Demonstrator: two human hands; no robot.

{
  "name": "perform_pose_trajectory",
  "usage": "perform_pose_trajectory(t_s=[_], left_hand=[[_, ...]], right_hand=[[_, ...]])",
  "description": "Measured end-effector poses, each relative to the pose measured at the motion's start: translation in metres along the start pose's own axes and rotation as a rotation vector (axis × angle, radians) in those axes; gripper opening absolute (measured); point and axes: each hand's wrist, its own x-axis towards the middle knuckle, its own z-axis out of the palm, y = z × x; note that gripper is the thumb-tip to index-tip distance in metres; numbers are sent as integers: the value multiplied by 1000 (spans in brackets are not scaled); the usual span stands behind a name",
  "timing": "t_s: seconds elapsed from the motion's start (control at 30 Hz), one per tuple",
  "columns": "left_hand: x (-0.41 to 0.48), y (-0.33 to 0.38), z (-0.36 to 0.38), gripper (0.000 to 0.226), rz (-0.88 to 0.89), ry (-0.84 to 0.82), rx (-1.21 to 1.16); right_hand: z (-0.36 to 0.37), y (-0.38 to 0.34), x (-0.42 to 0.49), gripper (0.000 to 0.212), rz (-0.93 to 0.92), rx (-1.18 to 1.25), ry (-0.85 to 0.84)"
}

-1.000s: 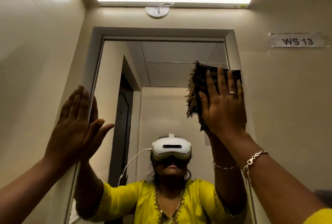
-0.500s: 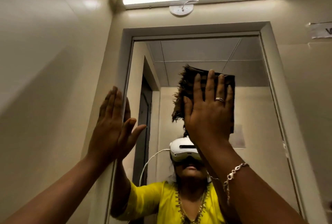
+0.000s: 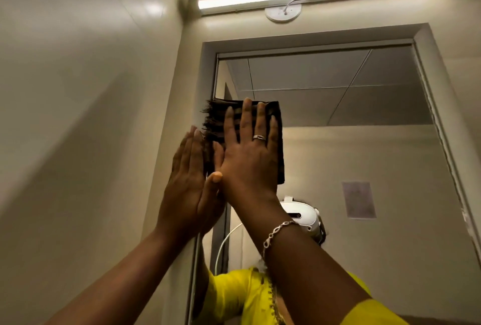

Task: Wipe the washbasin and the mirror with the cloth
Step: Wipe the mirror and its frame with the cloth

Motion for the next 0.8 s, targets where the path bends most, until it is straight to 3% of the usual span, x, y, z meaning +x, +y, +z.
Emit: perform_pose_trajectory(t_s=[0.3,0.6,0.8], left_hand=[[1,-3,1,78,14,25,50],[1,1,-1,85,12,-20,170],[1,11,-4,92,6,-66,273]], right_hand=[[0,-1,2,60,-117,109,-94],[-1,36,-16,58,-75,128,87],[-9,83,-33,57,-97,104,61]])
